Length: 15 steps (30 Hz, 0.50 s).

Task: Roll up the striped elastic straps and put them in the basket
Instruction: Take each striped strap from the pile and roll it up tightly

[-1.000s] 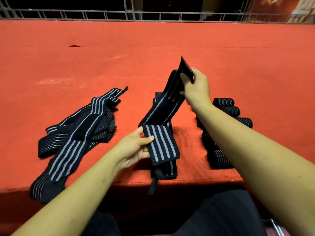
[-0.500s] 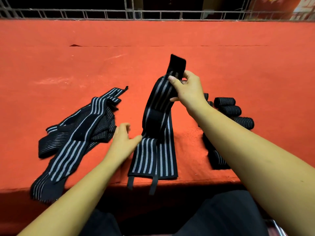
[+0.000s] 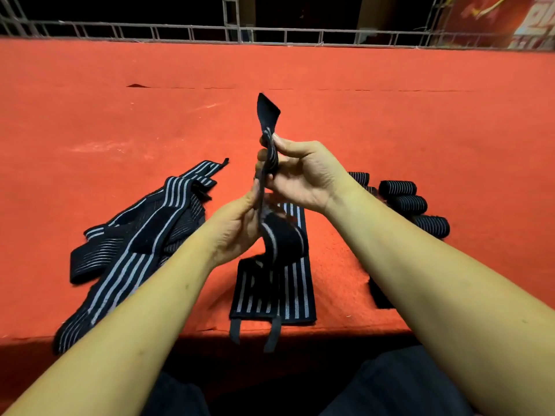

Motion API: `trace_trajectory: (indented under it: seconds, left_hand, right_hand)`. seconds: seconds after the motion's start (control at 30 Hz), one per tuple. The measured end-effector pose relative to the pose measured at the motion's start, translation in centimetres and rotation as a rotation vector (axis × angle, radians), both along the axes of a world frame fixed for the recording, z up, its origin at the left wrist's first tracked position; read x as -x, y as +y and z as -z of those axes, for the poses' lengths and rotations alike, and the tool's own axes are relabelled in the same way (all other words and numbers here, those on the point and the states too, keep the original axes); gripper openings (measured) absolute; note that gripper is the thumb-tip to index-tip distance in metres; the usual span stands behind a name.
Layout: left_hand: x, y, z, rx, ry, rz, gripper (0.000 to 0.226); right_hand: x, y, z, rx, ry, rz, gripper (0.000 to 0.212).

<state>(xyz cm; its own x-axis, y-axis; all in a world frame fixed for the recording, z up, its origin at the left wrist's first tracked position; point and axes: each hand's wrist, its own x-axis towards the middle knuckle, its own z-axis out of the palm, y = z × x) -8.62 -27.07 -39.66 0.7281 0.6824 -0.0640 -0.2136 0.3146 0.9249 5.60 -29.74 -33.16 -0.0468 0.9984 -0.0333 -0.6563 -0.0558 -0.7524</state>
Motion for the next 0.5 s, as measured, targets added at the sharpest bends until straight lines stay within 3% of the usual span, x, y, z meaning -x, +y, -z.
trace_trajectory:
  seconds: [0.1,0.2,0.3,0.37,0.43,0.5]
  left_hand:
    - [-0.1,0.1,-0.2,-0.058,-0.050,-0.160,0.022]
    - [0.3,0.7,-0.1,-0.242,0.028,-0.269,0.013]
    - [1.2,1.8,0.1,-0.548,0.250,-0.370,0.040]
    - [1.8,2.2,-0.2,-0.735,0.415,-0.415,0.053]
    - [2.4,2.7,-0.6,-0.645,0.429,-0.350,0.041]
    - [3.0,2.9,-0.5,-0.408,0.430,-0.130,0.032]
  right_hand:
    - [0.2,0.0,0.1,0.040,-0.079,0.079,0.029]
    - [-0.2,0.4,0.8,0.102,-0.218,0.100,0.017]
    - [-0.6,1.3,1.6,0.152,-0.358,0.094,0.005]
    - [-0.8,1.8,2.3,0.145,-0.540,0.140,0.016]
    - [-0.7,1.8,2.6,0.125,-0.719,0.180,0.022]
    - [-0.8,2.2,2.8,0.099,-0.883,0.258,0.022]
